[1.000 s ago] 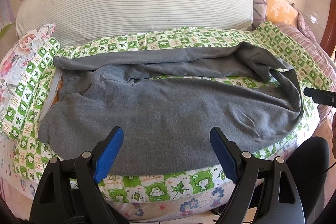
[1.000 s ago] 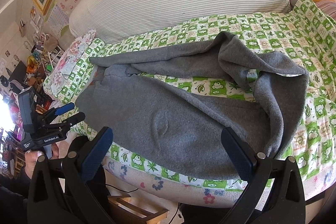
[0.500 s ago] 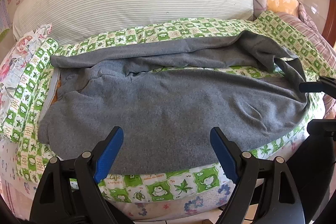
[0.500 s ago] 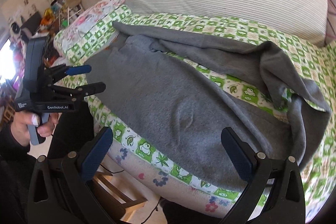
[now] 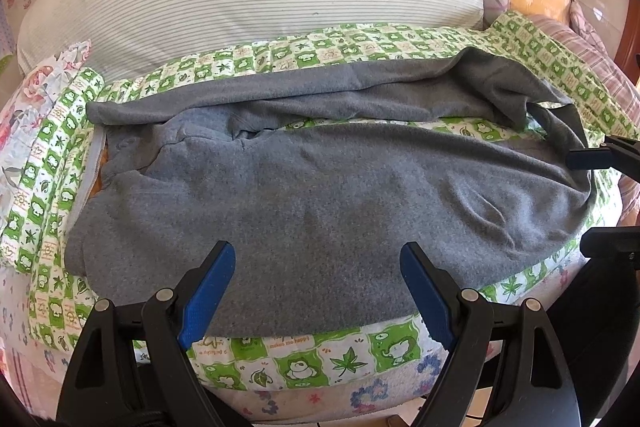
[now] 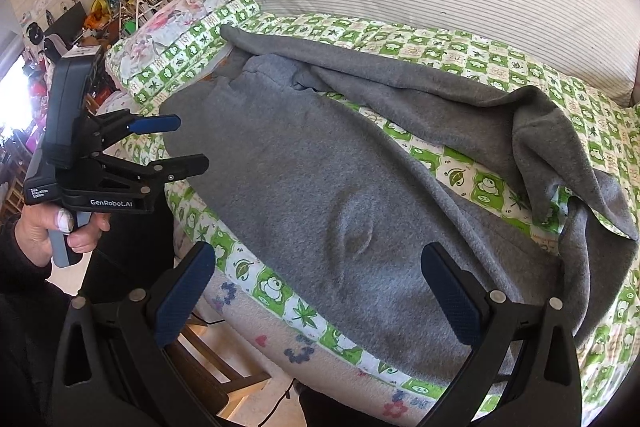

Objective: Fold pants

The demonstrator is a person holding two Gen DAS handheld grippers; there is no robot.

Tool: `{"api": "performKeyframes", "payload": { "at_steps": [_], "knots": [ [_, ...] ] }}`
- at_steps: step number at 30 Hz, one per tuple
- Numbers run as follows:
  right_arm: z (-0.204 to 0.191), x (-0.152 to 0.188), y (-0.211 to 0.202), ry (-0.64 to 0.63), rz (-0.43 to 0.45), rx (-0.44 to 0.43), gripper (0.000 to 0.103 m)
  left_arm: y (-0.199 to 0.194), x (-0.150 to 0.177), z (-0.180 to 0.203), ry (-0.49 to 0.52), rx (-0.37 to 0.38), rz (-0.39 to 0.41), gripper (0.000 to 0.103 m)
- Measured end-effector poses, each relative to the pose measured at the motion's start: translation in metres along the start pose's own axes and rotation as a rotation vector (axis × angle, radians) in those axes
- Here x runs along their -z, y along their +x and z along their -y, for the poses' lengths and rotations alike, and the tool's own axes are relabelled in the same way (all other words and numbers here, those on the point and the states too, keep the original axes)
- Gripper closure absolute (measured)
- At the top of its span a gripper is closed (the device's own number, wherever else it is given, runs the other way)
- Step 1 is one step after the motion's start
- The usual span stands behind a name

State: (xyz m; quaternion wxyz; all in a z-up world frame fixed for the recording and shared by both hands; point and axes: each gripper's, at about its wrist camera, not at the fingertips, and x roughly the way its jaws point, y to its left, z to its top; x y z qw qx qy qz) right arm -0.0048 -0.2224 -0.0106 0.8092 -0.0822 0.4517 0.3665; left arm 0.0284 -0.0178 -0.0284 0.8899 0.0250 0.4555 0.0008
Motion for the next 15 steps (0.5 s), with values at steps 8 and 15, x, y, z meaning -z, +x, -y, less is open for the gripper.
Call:
{"api": "performKeyframes", "payload": {
  "at_steps": [8,15],
  "knots": [
    [0.011,0.004,-0.003,0.036,0.008,-0.011,0.000,0.007,-0.006,0.009,0.012,0.024,-0.013,0.018],
    [0.030,0.014,-0.014,0.099,0.032,-0.007,0.000,0.012,-0.014,0.023,0.040,0.048,-0.015,0.018]
  ]
}}
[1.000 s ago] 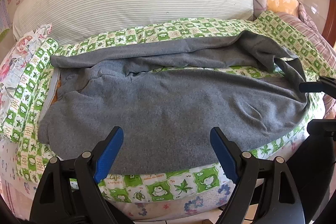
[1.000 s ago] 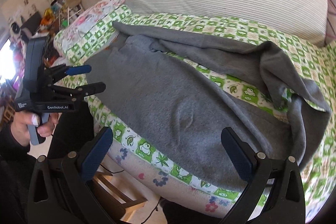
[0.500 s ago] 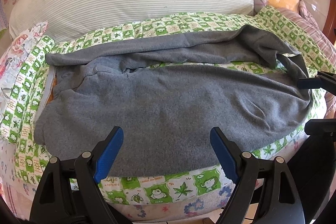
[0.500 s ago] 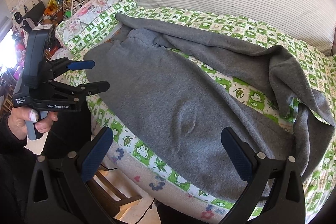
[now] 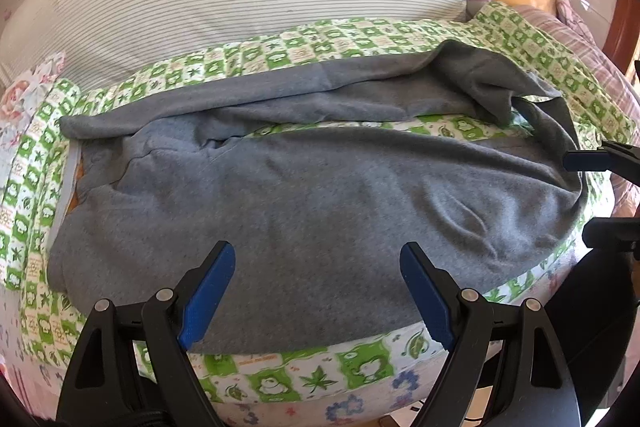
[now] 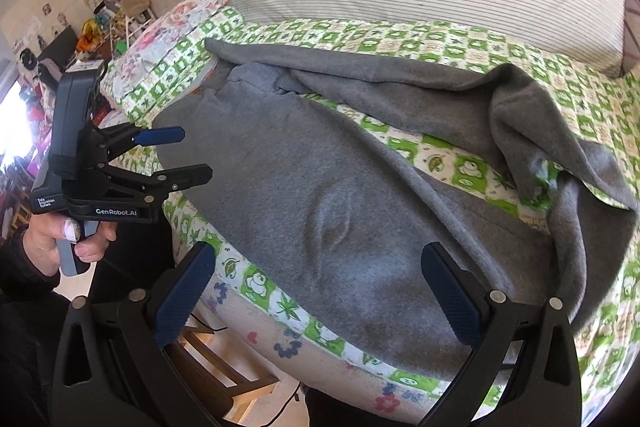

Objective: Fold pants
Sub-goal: 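Grasp the pants leg with the right gripper and lift it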

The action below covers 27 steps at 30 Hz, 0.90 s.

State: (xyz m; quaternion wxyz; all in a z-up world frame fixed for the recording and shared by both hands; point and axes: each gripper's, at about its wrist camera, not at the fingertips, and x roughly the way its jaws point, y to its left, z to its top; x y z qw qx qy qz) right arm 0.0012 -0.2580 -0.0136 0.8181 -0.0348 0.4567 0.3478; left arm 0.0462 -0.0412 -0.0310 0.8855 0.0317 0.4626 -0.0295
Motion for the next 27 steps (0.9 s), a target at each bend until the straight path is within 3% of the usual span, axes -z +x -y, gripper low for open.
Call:
{"api": "performKeyframes", "payload": {
  "at_steps": [9,20,24,27],
  "knots": [
    [0.040,0.011,-0.029,0.132,0.075,0.012,0.000,0.003,-0.005,0.019,0.040,0.041,-0.005,0.018],
    [0.130,0.026,-0.083,0.442,0.243,0.195,0.000,0.016,-0.021,0.045,0.103,0.109,-0.025,0.018],
    [0.155,0.025,-0.087,0.501,0.227,0.292,0.000,0.029,-0.034,0.060,0.134,0.165,-0.045,0.018],
    [0.172,0.023,-0.079,0.522,0.203,0.317,0.007,0.041,-0.048,0.070,0.162,0.199,-0.059,0.018]
  ]
}}
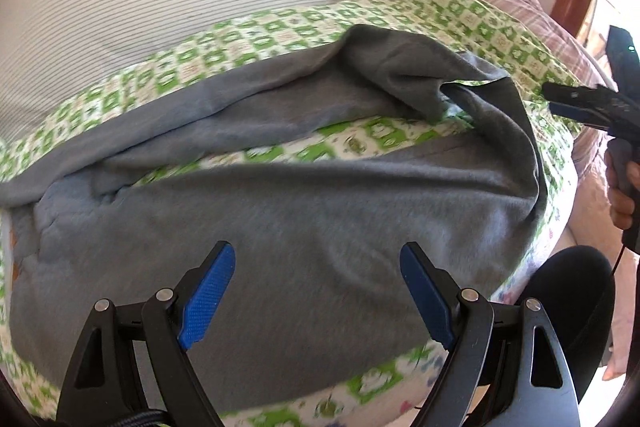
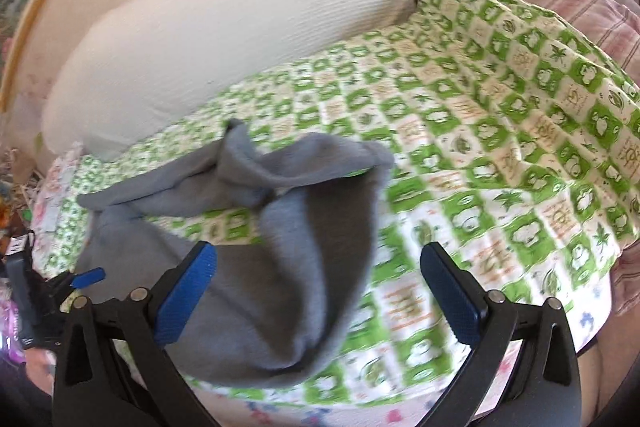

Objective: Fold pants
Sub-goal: 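Grasp the pants leg with the right gripper and lift it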

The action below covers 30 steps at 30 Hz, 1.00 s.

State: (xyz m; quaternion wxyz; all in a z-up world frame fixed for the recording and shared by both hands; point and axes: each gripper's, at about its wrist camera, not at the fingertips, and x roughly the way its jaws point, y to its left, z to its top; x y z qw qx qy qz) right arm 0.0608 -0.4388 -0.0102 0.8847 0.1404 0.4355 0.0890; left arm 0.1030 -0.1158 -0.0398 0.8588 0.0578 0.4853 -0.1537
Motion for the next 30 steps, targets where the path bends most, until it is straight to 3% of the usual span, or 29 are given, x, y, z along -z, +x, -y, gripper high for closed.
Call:
{"api": "performKeyframes", "payload": {
  "at_steps": [3,9,11,13,14,20,22,23,25,27,30],
  "knots": [
    [0.013,-0.007,0.019,0.035,-0.046,0.011,0.027,0.013,-0.015,0.005,0.037,0.014,-0.013,0.018],
    [0.039,-0.016,0.052,0.144,-0.072,-0.046,0.039,0.040,-0.040,0.007,0.069,0.032,-0.066,0.018],
    [0.043,-0.018,0.064,0.163,-0.074,-0.073,0.048,0.044,-0.046,0.009,0.075,0.033,-0.072,0.018],
    [0.044,-0.017,0.075,0.181,-0.098,-0.087,0.092,0.045,-0.049,0.012,0.083,0.033,-0.069,0.018],
    [0.048,-0.016,0.077,0.202,-0.096,-0.069,0.098,0.045,-0.051,0.013,0.087,0.032,-0.067,0.018],
    [0.101,-0.004,0.019,0.342,0.050,0.112,0.098,0.046,-0.048,0.011,0.103,0.030,-0.073,0.018],
    [0.117,0.005,0.014,0.376,0.023,0.123,0.096,0.048,-0.047,0.011,0.108,0.026,-0.074,0.018],
    [0.122,0.010,0.013,0.380,-0.007,0.146,0.091,0.048,-0.047,0.011,0.111,0.021,-0.074,0.018],
    [0.126,0.018,0.007,0.372,-0.022,0.215,0.070,0.047,-0.047,0.009,0.118,0.011,-0.073,0.018],
    [0.125,0.018,-0.007,0.367,-0.002,0.249,0.064,0.045,-0.048,0.007,0.127,0.000,-0.069,0.018],
    [0.111,0.006,-0.029,0.285,0.078,0.188,0.049,0.042,-0.054,0.000,0.151,-0.029,-0.060,0.018]
  ]
}}
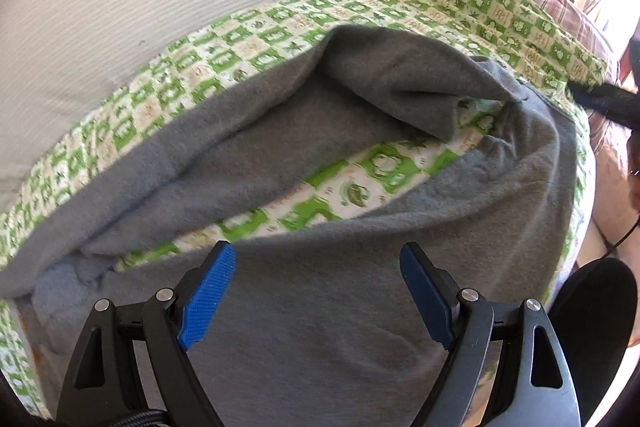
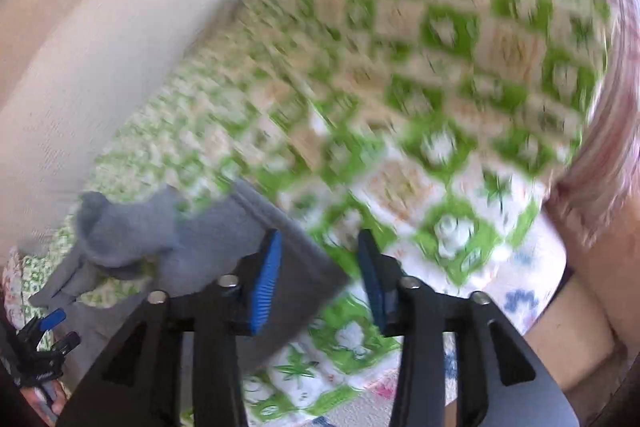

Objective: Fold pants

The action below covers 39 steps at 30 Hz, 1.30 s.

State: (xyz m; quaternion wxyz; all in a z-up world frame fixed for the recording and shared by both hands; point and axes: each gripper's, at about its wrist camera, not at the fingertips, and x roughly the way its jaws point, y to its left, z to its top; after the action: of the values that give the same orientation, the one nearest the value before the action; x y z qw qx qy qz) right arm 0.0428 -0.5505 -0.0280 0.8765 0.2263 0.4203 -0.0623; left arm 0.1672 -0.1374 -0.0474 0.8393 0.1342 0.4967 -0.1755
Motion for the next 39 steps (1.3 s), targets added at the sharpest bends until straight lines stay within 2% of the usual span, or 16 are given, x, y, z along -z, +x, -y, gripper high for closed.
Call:
{"api": "performKeyframes", "payload": {
  "at_steps": [2,6,9,12,16,21,24,26,27,28,29,31,32,33,36,39],
  "knots": [
    [-0.019,-0.006,-0.008,-0.107,0.013,-0.072,0.041,-0.001,-0.006,-0.008,0.018,-0.023,0.009,0.018],
    [-0.076,-0.005,-0.004,-0.379,-0.014,-0.171,0.041,0.005,-0.018,-0.028,0.038,-0.054,0.008,0.018],
    [-0.115,0.007,0.001,-0.585,-0.015,-0.216,0.041,0.015,-0.027,-0.042,0.060,-0.058,0.004,0.018],
    [-0.145,0.018,0.019,-0.734,-0.055,-0.183,0.041,0.029,-0.037,-0.047,0.116,-0.072,-0.003,0.018],
    [-0.160,0.027,0.035,-0.835,-0.085,-0.145,0.041,0.050,-0.055,-0.048,0.208,-0.119,-0.014,0.018],
    [-0.168,0.022,0.058,-0.856,-0.115,-0.138,0.041,0.086,-0.079,-0.056,0.284,-0.176,-0.058,0.018],
    [-0.171,0.021,0.070,-0.852,-0.146,-0.147,0.041,0.109,-0.085,-0.063,0.285,-0.197,-0.103,0.017],
    [-0.171,0.021,0.075,-0.854,-0.160,-0.145,0.041,0.117,-0.090,-0.072,0.244,-0.156,-0.118,0.017],
    [-0.169,0.022,0.077,-0.847,-0.159,-0.139,0.041,0.118,-0.093,-0.076,0.220,-0.134,-0.117,0.021],
    [-0.168,0.019,0.079,-0.833,-0.158,-0.136,0.045,0.117,-0.094,-0.080,0.195,-0.111,-0.116,0.035],
    [-0.165,0.016,0.080,-0.806,-0.159,-0.140,0.049,0.115,-0.096,-0.084,0.171,-0.088,-0.114,0.043],
    [-0.158,0.008,0.079,-0.744,-0.165,-0.163,0.069,0.109,-0.097,-0.092,0.123,-0.039,-0.112,0.072],
    [-0.155,0.004,0.078,-0.719,-0.154,-0.163,0.071,0.106,-0.097,-0.094,0.113,-0.039,-0.105,0.084],
    [-0.152,0.001,0.075,-0.702,-0.137,-0.156,0.075,0.101,-0.097,-0.097,0.100,-0.046,-0.099,0.090],
    [-0.147,-0.008,0.068,-0.665,-0.108,-0.132,0.081,0.081,-0.092,-0.103,0.042,-0.006,-0.085,0.091],
    [-0.144,-0.014,0.061,-0.645,-0.092,-0.106,0.082,0.054,-0.080,-0.106,-0.011,0.034,-0.049,0.093]
  ]
}}
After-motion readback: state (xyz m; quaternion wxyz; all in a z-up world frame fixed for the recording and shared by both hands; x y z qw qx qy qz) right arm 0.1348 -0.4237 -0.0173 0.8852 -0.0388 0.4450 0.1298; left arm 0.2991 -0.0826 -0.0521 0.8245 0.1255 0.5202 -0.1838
